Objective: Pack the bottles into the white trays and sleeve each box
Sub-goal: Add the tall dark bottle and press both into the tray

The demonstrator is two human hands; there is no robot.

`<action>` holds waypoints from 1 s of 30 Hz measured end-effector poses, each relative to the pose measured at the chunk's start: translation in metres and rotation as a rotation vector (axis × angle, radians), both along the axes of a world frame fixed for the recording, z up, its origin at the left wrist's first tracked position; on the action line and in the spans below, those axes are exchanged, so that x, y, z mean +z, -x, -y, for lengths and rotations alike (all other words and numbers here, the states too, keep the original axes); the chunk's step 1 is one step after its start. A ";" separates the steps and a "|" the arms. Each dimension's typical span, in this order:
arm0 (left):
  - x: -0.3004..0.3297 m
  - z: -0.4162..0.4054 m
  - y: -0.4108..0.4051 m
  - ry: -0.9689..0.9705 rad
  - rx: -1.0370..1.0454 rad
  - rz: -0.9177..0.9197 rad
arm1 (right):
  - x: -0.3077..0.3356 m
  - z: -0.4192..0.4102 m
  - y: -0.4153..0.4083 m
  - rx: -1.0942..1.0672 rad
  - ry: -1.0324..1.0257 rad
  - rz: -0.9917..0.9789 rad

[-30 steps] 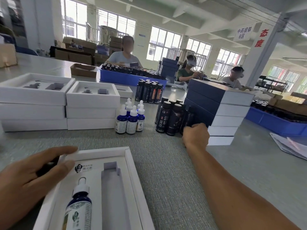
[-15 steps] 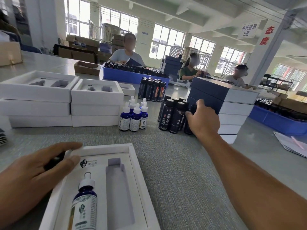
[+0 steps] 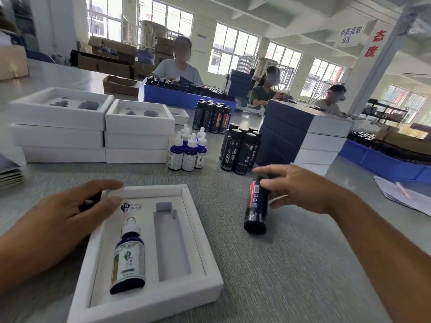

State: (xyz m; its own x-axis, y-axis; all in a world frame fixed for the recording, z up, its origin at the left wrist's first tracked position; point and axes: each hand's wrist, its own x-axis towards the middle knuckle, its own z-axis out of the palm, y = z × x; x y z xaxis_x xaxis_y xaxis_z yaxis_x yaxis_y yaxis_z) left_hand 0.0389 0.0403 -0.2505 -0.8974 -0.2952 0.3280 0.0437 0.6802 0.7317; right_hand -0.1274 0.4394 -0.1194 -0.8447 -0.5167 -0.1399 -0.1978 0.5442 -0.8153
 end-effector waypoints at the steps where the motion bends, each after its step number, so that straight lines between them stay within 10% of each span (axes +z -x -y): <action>1: 0.006 -0.004 -0.003 0.008 0.008 0.002 | -0.007 0.004 -0.004 -0.004 -0.043 -0.033; 14: 0.041 -0.028 -0.017 -0.008 0.009 0.034 | -0.025 0.008 -0.076 -0.126 -0.383 -0.470; 30: 0.037 -0.024 -0.018 0.032 0.053 0.048 | -0.036 -0.004 -0.083 -0.196 -0.233 -0.424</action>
State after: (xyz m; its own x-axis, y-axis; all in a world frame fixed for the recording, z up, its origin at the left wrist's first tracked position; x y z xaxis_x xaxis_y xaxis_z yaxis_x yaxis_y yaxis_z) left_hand 0.0564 0.0646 -0.2140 -0.8959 -0.3324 0.2949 -0.0274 0.7037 0.7099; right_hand -0.0439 0.4438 -0.1555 -0.9299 -0.3390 0.1430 -0.3605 0.7614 -0.5388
